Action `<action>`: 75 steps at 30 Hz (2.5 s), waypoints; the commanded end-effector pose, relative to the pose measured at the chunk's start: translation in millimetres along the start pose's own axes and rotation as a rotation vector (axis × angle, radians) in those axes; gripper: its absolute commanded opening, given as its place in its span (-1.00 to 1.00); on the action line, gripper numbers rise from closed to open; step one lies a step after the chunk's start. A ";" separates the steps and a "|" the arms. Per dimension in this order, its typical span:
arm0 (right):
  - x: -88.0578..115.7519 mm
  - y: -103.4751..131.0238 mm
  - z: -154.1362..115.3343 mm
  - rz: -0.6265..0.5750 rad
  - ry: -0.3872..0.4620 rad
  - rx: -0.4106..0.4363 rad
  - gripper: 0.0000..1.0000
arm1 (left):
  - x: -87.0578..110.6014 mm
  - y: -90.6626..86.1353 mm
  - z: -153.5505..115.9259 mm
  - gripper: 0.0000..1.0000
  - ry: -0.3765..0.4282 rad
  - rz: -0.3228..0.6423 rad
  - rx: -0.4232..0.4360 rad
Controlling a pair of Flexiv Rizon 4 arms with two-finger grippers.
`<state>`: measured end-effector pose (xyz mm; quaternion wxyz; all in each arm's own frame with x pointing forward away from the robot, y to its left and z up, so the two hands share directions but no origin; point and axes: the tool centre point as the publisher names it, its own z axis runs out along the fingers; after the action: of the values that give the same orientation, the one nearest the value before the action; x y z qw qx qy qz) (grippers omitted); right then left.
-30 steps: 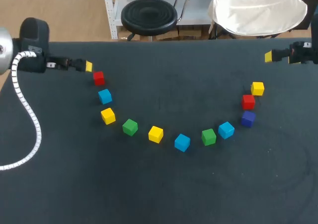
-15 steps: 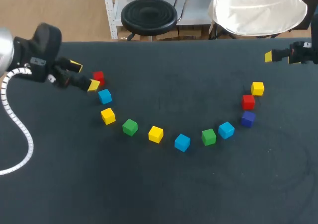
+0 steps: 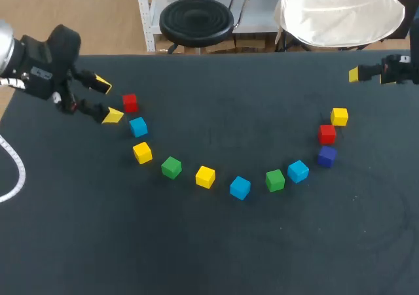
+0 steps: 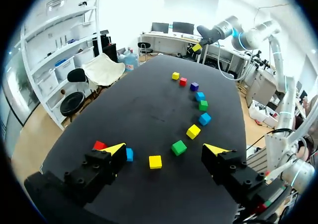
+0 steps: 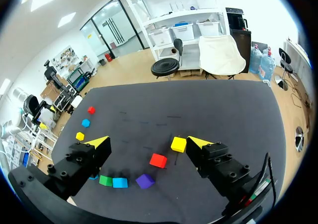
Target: Place the blue cubes, place green cubes on the blue cubes, place the yellow cubes on the green cubes, then place the red cubes on the yellow cubes, and place purple cube on the red cubes.
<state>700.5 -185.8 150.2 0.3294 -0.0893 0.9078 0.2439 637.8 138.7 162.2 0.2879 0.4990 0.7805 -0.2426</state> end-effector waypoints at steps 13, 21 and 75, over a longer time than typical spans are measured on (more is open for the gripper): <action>0.3 0.8 -0.2 0.001 -0.001 0.004 1.00 | -62.3 -32.7 58.7 1.00 0.088 0.469 0.186; 0.3 0.8 -0.2 0.001 -0.001 0.004 1.00 | -59.3 -20.1 85.6 1.00 0.178 0.415 0.182; 0.3 0.8 -0.2 0.001 -0.001 0.004 1.00 | -35.8 57.1 119.9 1.00 0.215 0.337 0.166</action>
<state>700.4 -185.8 150.3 0.3295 -0.0893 0.9077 0.2440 728.4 54.6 95.2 0.1961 0.6659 0.6911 -0.2014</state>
